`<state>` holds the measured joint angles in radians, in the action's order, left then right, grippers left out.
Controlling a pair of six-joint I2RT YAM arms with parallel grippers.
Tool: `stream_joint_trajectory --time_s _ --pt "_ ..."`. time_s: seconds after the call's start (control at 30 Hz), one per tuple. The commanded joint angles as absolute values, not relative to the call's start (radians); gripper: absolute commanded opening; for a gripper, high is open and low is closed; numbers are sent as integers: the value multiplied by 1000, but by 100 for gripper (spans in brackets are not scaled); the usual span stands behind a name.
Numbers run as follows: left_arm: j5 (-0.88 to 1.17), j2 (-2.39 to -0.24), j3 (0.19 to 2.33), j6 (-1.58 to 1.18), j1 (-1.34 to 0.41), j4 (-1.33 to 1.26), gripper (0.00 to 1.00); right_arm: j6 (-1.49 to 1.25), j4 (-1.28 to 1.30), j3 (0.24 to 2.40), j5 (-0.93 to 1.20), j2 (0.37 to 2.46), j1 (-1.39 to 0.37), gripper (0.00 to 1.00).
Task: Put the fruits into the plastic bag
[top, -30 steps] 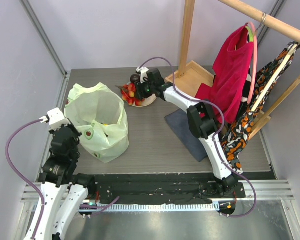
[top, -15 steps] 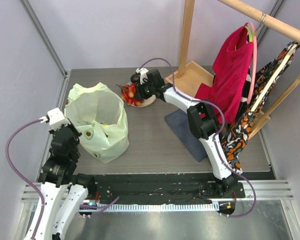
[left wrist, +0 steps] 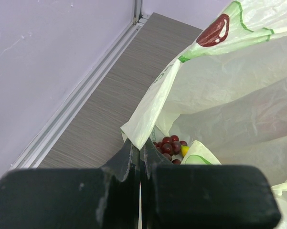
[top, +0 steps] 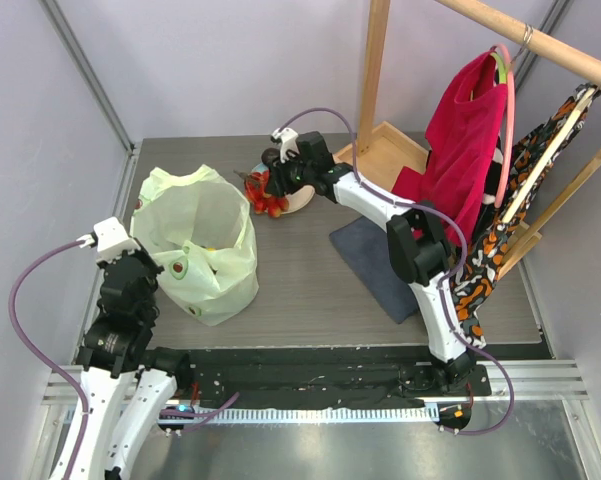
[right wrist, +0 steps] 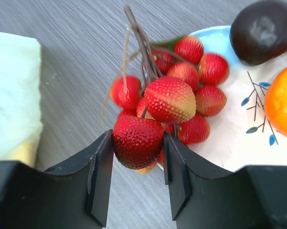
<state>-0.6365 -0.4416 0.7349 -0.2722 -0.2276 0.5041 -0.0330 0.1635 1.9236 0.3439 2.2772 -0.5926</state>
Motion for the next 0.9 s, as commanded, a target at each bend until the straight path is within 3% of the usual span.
stream_joint_trajectory --time_s 0.0,0.5,0.87 --pt "-635 -428 747 -264 -222 443 0 -54 75 1881 361 2149 -601 1" --pt "-638 -408 747 -268 -222 446 0 -87 -37 1698 341 1918 -601 1" --pt "-641 -399 746 -268 -222 448 0 -49 -20 1626 117 1796 -598 1"
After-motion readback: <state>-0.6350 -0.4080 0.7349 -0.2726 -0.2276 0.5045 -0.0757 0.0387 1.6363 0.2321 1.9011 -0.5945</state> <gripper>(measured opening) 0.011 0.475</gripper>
